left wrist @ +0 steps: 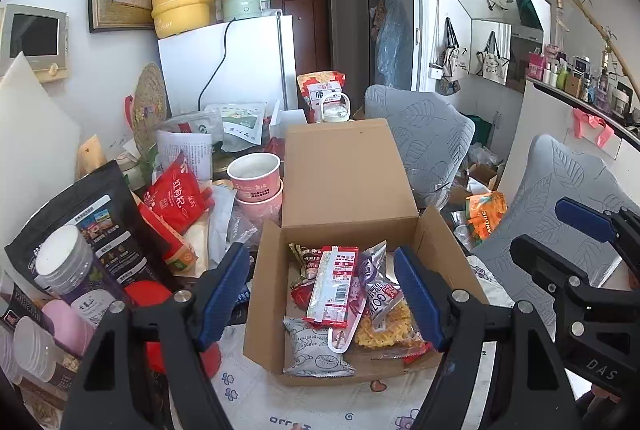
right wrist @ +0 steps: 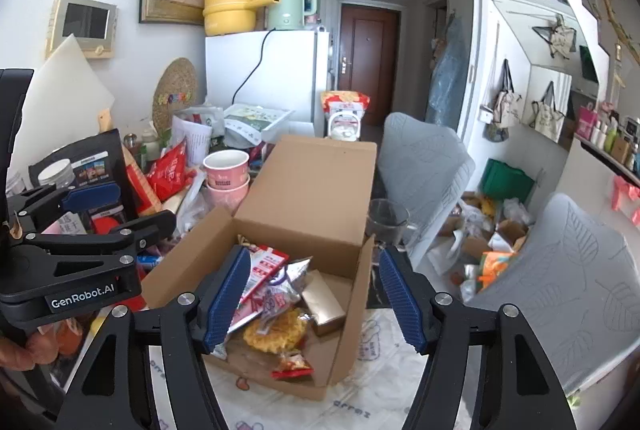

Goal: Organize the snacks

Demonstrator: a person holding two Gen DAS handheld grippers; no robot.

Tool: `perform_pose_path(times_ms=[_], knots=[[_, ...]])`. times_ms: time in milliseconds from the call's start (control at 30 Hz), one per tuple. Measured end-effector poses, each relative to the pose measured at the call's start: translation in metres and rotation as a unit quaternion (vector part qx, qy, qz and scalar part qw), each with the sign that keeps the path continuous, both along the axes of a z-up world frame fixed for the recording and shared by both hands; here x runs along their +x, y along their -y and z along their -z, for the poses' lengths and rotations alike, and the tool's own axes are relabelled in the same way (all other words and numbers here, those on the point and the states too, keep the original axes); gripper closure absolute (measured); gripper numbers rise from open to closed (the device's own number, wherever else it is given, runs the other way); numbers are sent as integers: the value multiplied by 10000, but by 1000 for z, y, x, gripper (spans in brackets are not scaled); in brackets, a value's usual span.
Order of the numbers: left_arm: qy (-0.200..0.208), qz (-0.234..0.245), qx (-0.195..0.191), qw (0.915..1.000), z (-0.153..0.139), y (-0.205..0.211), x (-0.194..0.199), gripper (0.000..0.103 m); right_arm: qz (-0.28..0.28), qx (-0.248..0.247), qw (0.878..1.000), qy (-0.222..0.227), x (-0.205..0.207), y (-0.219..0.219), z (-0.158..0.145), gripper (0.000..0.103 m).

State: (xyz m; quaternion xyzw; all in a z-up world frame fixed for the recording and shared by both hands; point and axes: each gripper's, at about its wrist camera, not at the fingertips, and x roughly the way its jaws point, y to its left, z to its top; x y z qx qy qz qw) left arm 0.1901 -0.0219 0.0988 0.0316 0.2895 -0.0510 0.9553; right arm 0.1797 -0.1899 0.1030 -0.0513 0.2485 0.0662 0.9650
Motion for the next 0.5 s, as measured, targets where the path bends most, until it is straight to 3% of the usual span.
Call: perform_pose_path(times_ms=[167,333,500], knots=[[174,32,-29,9998,-15,1,-34,28,-6,3,9998,214,-33,3,-15,31],[398,42,-48,9992,-24,3,-68,8,27,-31,9991,413,-68,5,-23,27],[555,87,-39,9984,-30,4,-102,6,132,-37,9984,556,-99,10,-25,22]])
